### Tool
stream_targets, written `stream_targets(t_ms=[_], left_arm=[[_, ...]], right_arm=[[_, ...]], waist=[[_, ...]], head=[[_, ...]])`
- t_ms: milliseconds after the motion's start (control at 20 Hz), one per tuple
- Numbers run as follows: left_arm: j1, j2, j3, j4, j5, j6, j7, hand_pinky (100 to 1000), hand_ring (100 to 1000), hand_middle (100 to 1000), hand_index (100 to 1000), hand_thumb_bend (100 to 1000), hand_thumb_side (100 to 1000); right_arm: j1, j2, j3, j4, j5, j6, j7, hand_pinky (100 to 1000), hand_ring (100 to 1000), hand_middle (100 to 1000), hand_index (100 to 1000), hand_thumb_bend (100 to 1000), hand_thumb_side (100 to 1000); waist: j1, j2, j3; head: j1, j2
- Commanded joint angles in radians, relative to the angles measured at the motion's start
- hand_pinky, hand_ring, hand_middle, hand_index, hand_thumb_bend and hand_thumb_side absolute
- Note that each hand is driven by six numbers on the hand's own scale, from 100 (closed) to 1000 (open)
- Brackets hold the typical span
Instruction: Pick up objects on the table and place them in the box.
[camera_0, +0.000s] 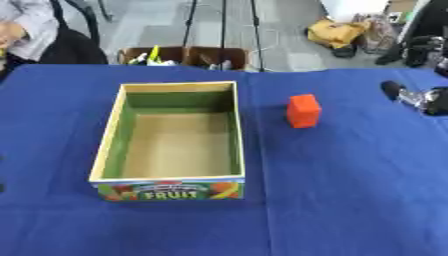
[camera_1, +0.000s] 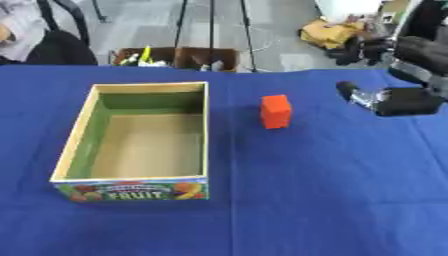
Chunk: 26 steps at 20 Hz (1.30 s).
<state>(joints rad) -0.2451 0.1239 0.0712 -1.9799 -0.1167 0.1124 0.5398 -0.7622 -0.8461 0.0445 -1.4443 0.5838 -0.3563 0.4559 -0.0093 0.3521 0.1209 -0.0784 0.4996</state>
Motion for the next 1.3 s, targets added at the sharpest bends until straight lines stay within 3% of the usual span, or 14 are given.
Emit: stream_targets(t_ms=[50,400,900,1300], left_arm=[[-0.005,0.021,-0.007,-0.020,-0.002,0.001,-0.007,217,472,466,440,100,815],[-0.006,0.022,-0.012,-0.020,-0.001,0.002,-0.014,216,472,467,440,100,814],[-0.011,0.020,-0.017,-0.020,0.001,0.002,-0.021,216,473,466,440,100,813],[-0.018,0.018,-0.018,-0.020,0.001,0.001,-0.023,216,473,467,440,100,813]], right_arm=[[-0.062,0.001,0.003,0.066,0.034,-0.016,0.040,728,812,707,855,391,697],[-0.187,0.063,0.021,0.228,0.116,-0.057,0.127,759,845,763,885,503,650],[-0.299,0.161,0.033,0.378,0.199,-0.085,0.200,766,863,819,898,445,577],[-0.343,0.209,0.037,0.449,0.295,-0.096,0.182,768,867,833,906,404,541]], waist=[[0.000,-0.016,0.005],[-0.001,-0.011,0.018],[-0.003,-0.004,0.039],[-0.012,0.007,0.064]], head=[[-0.012,-0.012],[-0.030,-0.023],[-0.059,-0.037],[-0.079,-0.046]])
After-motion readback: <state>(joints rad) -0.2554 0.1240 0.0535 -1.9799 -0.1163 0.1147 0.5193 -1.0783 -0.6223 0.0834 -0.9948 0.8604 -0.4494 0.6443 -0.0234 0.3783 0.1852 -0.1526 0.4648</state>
